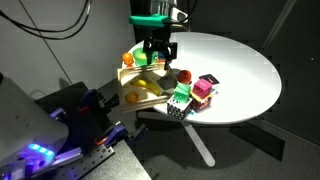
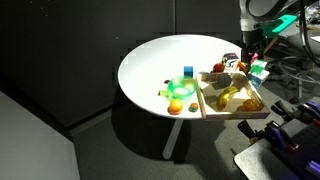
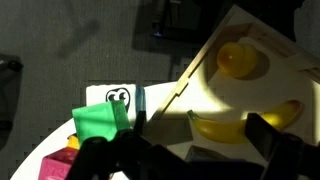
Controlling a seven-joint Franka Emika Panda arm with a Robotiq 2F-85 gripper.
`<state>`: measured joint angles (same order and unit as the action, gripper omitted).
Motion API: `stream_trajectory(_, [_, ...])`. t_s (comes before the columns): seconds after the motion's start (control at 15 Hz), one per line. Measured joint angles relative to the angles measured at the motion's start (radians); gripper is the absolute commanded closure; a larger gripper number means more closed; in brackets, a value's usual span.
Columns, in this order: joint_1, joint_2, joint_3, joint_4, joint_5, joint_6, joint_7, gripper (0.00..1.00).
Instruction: Put the grey block in the box
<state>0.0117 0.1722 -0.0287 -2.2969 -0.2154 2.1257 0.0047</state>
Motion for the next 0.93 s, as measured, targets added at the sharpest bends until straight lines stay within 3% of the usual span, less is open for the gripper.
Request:
stream_trajectory(0.27, [-0.016, -0.082, -0.002, -0.050, 0.000, -0.079, -0.014, 0.00])
stream_trajectory(0.93, [-0.039, -0.379, -0.028, -0.253, 0.105, -0.015, -0.201, 0.00])
